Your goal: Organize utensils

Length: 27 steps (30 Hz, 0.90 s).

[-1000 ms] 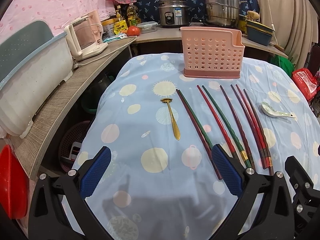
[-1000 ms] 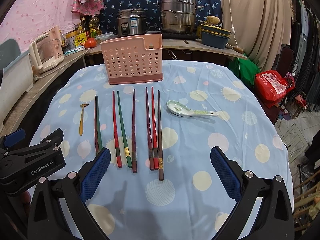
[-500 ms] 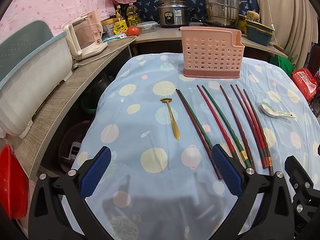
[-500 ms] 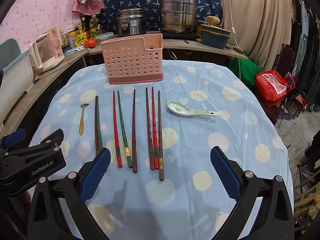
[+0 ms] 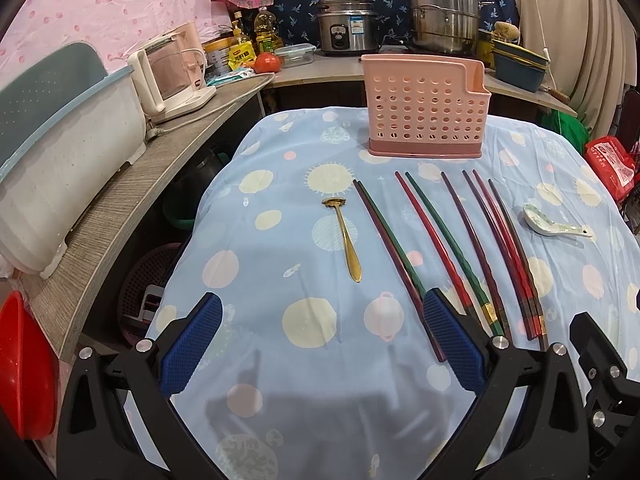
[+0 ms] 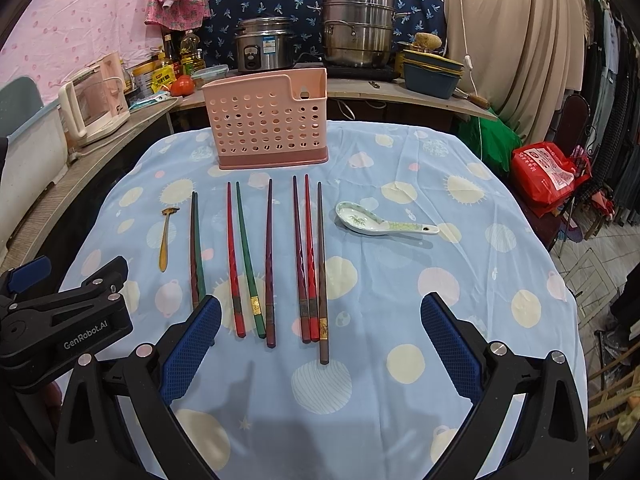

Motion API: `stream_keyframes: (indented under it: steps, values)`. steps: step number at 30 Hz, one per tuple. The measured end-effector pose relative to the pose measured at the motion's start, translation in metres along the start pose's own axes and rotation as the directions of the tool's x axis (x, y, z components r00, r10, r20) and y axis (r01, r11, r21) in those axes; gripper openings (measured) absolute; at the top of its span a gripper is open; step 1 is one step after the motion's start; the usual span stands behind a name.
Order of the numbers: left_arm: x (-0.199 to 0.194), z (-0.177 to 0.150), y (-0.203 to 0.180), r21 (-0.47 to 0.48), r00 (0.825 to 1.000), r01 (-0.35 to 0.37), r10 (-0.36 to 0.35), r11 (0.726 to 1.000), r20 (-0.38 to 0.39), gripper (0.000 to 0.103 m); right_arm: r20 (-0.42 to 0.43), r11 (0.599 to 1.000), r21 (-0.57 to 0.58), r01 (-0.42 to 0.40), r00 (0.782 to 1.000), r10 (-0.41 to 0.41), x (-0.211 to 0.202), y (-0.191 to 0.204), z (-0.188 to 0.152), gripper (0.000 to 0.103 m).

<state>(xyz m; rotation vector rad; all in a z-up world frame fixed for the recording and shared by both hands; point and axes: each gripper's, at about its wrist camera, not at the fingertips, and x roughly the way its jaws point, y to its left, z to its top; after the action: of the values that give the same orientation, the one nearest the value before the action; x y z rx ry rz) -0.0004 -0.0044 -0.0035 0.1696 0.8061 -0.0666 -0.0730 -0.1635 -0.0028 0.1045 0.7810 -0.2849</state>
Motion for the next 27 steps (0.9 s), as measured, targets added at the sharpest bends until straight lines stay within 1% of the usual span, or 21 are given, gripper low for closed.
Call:
stream_keyframes:
  steps: [17,27]
  values:
    - [0.000,0.001,0.001,-0.001,1.000,-0.001,0.001,1.000,-0.004,0.096,0.000,1.000,-0.005,0.000,1.000,0.000,0.002,0.003,0.000,0.096]
    - [0.010,0.006,0.004,0.002,1.000,-0.010,0.010,1.000,-0.016,0.096,-0.009,1.000,0.001,-0.007,1.000,0.007,0.009,0.004,0.004,0.096]
